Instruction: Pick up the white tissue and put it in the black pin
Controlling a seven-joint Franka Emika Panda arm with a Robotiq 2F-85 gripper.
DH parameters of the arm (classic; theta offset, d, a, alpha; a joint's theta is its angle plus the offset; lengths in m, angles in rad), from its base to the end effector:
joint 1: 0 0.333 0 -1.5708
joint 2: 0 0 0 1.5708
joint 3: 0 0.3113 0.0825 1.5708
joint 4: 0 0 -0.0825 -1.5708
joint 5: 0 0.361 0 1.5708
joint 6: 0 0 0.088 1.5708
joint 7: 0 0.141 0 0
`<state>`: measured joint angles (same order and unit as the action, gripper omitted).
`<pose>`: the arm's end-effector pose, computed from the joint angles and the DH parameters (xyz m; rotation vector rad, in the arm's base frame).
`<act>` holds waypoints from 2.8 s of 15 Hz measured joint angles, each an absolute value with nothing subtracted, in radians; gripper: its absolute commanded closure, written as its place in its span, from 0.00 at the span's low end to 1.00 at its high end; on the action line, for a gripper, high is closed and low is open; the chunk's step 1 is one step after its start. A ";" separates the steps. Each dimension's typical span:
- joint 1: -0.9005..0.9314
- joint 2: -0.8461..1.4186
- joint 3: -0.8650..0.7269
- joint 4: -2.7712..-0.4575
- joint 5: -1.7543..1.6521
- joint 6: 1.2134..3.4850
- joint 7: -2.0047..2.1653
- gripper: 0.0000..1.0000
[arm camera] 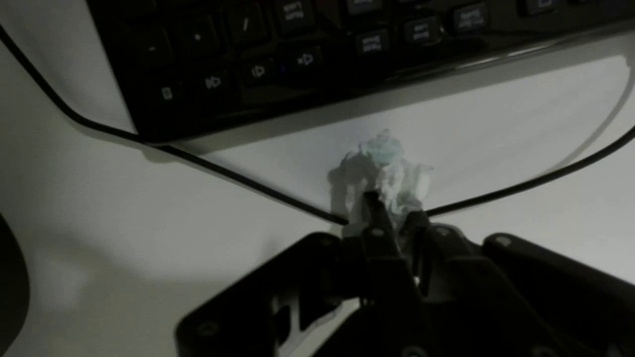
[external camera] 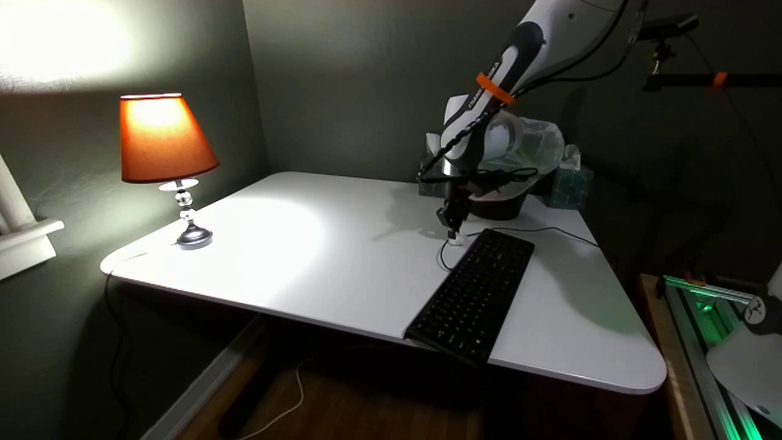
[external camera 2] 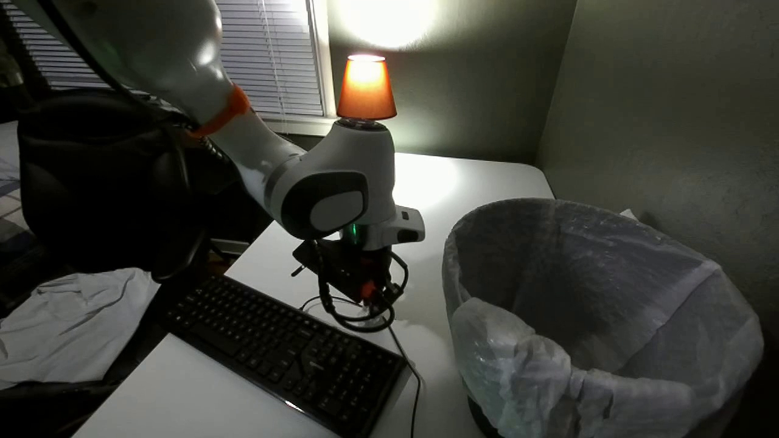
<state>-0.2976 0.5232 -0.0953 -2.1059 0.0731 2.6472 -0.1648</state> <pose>0.5228 -0.2192 0.1492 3.0936 -0.4342 0.0273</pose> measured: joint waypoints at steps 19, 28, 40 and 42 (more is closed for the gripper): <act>-0.263 0.180 -0.110 -2.221 0.095 2.564 -0.043 0.98; -0.233 -0.120 -0.154 -2.347 -0.029 2.587 0.160 0.98; -0.313 -0.297 -0.204 -2.335 -0.012 2.693 0.221 0.98; -0.320 -0.295 -0.217 -2.317 0.009 2.693 0.238 0.98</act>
